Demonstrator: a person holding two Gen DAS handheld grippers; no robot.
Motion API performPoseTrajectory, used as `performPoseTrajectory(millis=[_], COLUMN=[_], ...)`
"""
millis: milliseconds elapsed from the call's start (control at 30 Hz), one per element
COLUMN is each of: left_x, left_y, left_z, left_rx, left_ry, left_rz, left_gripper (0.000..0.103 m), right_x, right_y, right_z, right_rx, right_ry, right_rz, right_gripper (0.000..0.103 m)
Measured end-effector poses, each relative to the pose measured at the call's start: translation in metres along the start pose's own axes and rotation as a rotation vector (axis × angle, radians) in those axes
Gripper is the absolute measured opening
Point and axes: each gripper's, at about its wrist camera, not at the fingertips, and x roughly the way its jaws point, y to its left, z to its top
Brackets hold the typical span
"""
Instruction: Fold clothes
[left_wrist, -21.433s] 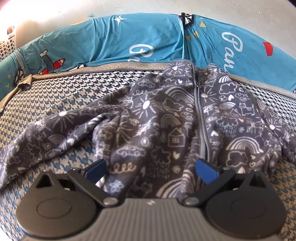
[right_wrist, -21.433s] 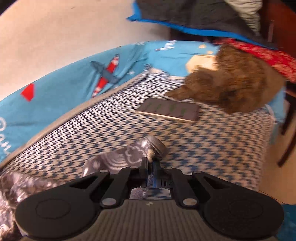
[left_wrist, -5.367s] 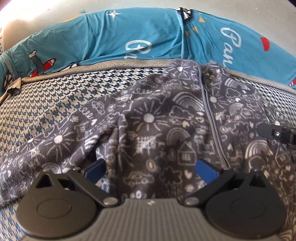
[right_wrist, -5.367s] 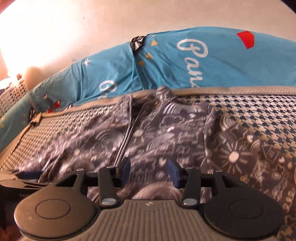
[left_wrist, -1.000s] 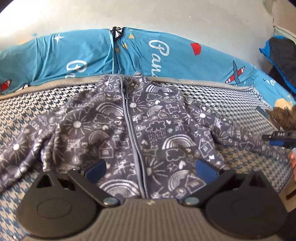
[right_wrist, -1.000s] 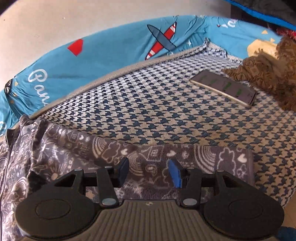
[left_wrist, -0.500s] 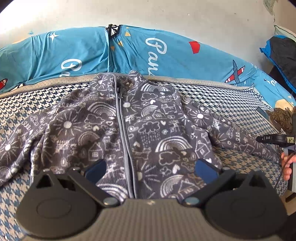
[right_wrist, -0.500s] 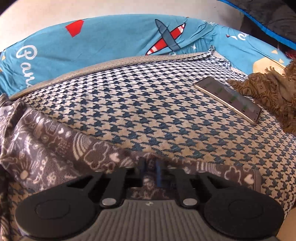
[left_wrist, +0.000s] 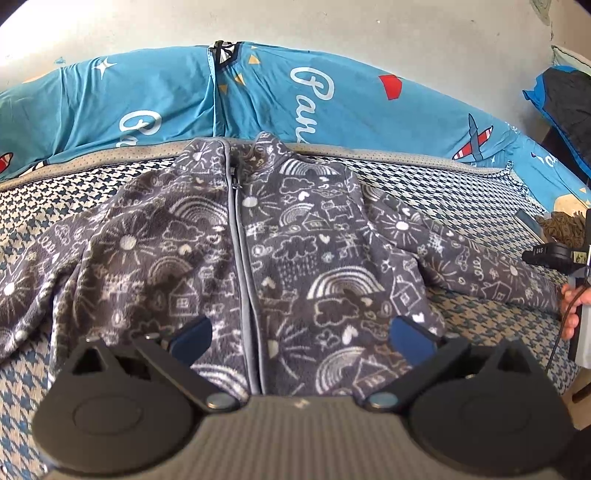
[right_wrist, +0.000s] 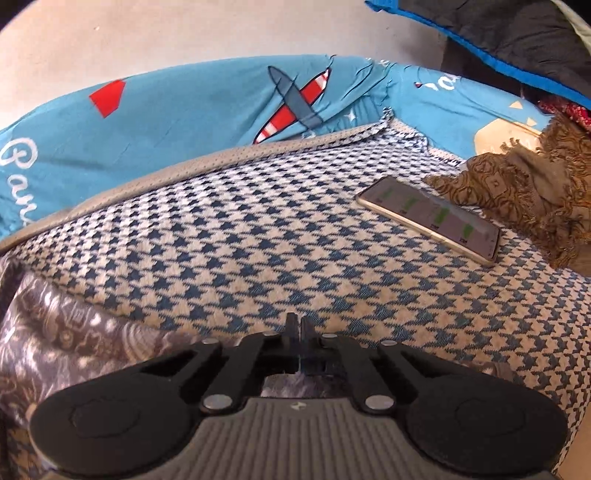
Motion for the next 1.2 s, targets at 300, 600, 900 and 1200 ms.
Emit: performPoseTrajectory(millis=[300,600,900,1200], left_x=[0.003,0.005,0.008,0.013], left_y=[0.000,-0.001,-0.002,-0.005], left_z=[-0.001,-0.002,0.000,0.000], left_rx=[-0.003,-0.003,-0.007,-0.007], left_ry=[0.008,0.012,0.015,0.028], left_rz=[0.004,0.008,0.000,0.001], left_gripper=[0.103,0.103,0.103,0.103], right_x=[-0.001,-0.001,0.006,0.003], right_y=[-0.009,0.033,0.054,0.067], right_z=[0.006,-0.001,-0.015,-0.020], right_rx=[0.074,-0.085,-0.203,-0.287], right_ry=[0.015,0.041,0.073,0.033], right_rz=[0.077,0.250,0.223,0.214], right_gripper=[0.001,0.041,0.051,0.007])
